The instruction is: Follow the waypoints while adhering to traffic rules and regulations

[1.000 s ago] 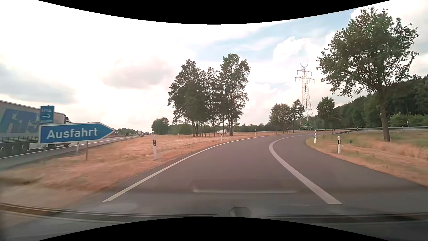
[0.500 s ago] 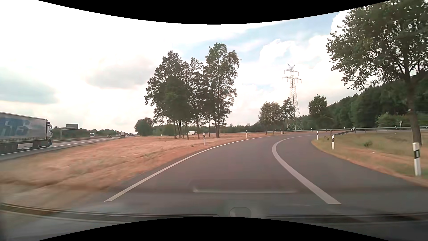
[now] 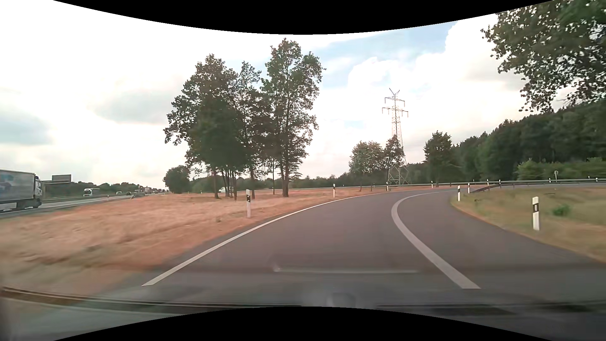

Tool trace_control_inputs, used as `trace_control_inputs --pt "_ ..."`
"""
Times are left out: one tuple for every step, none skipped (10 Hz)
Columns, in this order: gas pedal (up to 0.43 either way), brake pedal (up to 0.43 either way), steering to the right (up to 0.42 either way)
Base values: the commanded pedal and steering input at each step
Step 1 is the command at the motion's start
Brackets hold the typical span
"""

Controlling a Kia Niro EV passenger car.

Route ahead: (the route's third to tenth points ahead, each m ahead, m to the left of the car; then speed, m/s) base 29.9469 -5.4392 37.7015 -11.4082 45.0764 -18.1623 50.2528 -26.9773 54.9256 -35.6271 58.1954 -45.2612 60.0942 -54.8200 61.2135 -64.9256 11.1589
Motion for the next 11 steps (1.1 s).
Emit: trace_control_inputs --pt "0.079 0.0 0.064" --pt "0.079 0.0 0.064" --pt "0.079 0.0 0.064" --pt "0.079 0.0 0.066" --pt "0.079 0.0 0.066" --pt "0.087 0.0 0.067" --pt "0.098 0.0 0.069" --pt "0.098 0.0 0.073" --pt "0.098 0.0 0.076" --pt "0.098 0.0 0.077" --pt "0.098 0.0 0.077"
